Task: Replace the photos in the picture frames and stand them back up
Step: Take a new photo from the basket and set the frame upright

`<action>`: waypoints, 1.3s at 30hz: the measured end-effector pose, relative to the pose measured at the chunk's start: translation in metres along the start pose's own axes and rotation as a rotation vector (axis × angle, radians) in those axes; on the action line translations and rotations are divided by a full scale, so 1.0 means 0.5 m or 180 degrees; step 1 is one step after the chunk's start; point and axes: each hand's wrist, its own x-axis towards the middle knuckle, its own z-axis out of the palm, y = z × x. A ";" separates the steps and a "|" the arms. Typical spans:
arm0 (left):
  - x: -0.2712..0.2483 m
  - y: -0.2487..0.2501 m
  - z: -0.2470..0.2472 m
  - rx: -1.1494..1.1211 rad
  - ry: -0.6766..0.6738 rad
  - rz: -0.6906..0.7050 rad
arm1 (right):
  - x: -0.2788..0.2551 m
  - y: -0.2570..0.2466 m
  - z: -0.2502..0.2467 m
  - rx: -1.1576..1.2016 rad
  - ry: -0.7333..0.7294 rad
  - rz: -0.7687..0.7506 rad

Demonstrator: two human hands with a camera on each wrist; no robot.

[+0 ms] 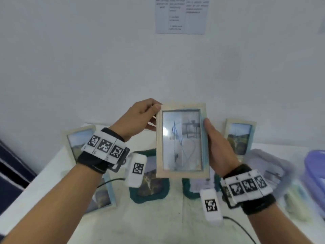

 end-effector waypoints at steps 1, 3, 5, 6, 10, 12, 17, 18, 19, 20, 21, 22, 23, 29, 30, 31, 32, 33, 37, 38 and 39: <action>-0.013 0.001 0.032 0.0046 -0.0059 -0.0015 | -0.030 0.014 -0.021 0.0124 0.0105 0.0041; -0.037 0.000 0.097 0.0015 -0.0194 -0.0090 | -0.086 0.043 -0.067 0.0206 0.0241 0.0157; -0.063 0.001 0.161 -0.0155 -0.0317 -0.0203 | -0.138 0.066 -0.108 0.0259 0.0438 0.0282; -0.076 0.001 0.192 -0.0212 -0.0361 -0.0260 | -0.163 0.074 -0.126 0.0308 0.0570 0.0315; -0.123 -0.012 0.298 -0.0282 -0.0322 -0.0464 | -0.252 0.104 -0.186 0.0417 0.0681 0.0334; -0.154 -0.028 0.345 -0.0296 -0.0171 -0.0557 | -0.289 0.115 -0.215 0.0514 0.0687 0.0421; -0.275 -0.030 0.464 -0.0047 -0.0196 -0.0708 | -0.349 0.142 -0.254 0.0725 0.0768 0.0414; -0.296 -0.022 0.490 -0.0128 -0.0245 -0.0674 | -0.362 0.146 -0.259 0.0681 0.0732 0.0412; -0.312 -0.014 0.512 -0.0237 -0.0292 -0.0639 | -0.372 0.149 -0.261 0.0619 0.0657 0.0411; -0.324 -0.008 0.532 -0.0370 -0.0327 -0.0614 | -0.383 0.152 -0.263 0.0556 0.0586 0.0428; -0.333 -0.003 0.549 -0.0484 -0.0351 -0.0600 | -0.393 0.156 -0.264 0.0533 0.0536 0.0472; -0.339 0.003 0.562 -0.0575 -0.0374 -0.0630 | -0.402 0.159 -0.265 0.0526 0.0505 0.0528; -0.343 0.005 0.573 -0.0628 -0.0391 -0.0665 | -0.409 0.163 -0.266 0.0543 0.0535 0.0595; -0.347 -0.050 0.595 -0.0956 -0.0352 -0.1148 | -0.419 0.212 -0.282 0.0325 0.0903 0.0658; -0.346 -0.057 0.593 -0.1149 -0.0343 -0.1189 | -0.420 0.219 -0.284 0.0166 0.0944 0.0693; -0.347 -0.059 0.593 -0.1303 -0.0354 -0.1175 | -0.422 0.224 -0.284 0.0012 0.0931 0.0745; -0.347 -0.061 0.593 -0.1409 -0.0375 -0.1163 | -0.424 0.228 -0.283 -0.0111 0.0864 0.0789; -0.348 -0.067 0.594 -0.1476 -0.0385 -0.1148 | -0.426 0.231 -0.281 -0.0168 0.0792 0.0816; -0.353 -0.105 0.588 -0.1540 -0.0123 -0.1035 | -0.434 0.244 -0.291 -0.0310 0.1064 0.0751; -0.354 -0.117 0.584 -0.1503 0.0039 -0.0995 | -0.436 0.251 -0.301 -0.0445 0.1208 0.0709; -0.356 -0.130 0.580 -0.1473 0.0212 -0.0975 | -0.438 0.257 -0.310 -0.0594 0.1326 0.0687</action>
